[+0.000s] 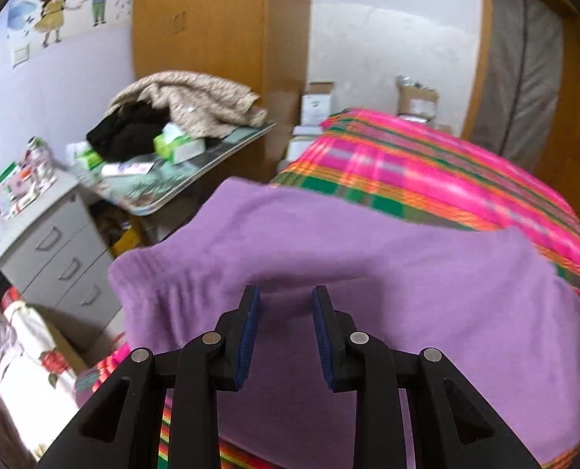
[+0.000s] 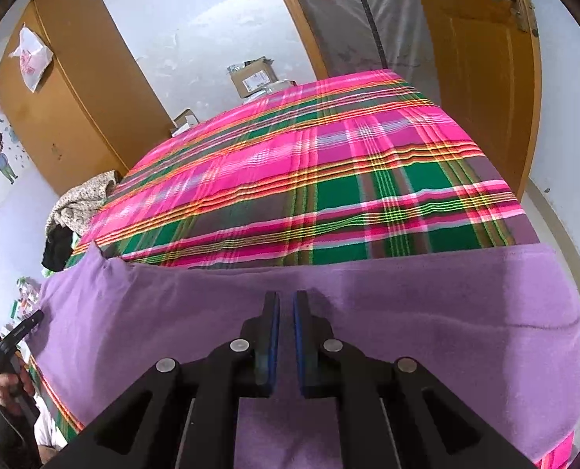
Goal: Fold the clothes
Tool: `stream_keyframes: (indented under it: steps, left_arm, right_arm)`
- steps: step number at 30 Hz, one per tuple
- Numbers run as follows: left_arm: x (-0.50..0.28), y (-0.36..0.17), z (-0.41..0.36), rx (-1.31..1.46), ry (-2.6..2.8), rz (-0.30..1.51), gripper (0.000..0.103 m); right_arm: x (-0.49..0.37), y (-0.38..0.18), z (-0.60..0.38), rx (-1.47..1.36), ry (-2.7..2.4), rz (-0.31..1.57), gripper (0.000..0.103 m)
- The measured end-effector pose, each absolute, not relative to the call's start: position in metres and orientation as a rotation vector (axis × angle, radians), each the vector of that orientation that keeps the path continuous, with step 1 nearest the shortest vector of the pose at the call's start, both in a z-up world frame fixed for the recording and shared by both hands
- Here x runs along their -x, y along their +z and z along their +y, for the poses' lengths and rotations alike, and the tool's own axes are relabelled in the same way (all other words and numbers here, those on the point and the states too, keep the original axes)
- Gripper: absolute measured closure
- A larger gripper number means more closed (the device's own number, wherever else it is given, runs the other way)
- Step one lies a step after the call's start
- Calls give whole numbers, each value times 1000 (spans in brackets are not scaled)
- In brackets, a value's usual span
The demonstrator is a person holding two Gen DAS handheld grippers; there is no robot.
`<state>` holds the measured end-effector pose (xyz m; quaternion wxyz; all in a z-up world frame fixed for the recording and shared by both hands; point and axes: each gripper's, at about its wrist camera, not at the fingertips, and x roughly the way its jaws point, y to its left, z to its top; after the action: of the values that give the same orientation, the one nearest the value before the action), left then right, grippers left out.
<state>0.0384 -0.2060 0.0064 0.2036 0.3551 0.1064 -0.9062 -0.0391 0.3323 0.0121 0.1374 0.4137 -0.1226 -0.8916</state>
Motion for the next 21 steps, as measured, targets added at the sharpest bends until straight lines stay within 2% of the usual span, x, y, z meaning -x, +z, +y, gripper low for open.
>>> stream_keyframes:
  steps: [10, 16, 18, 21]
  left_arm:
    - [-25, 10, -172, -1012, -2671, 268, 75]
    - [-13, 1, -157, -1085, -2673, 245, 75]
    - [-12, 2, -155, -1093, -2688, 266, 75]
    - [-14, 8, -156, -1075, -2698, 283, 75]
  right_arm:
    - [28, 16, 371, -1208, -2702, -387, 96]
    - [17, 10, 399, -1227, -2744, -476, 97]
    - [15, 13, 397, -1217, -2742, -472, 93]
    - [14, 19, 384, -1160, -2699, -463, 92]
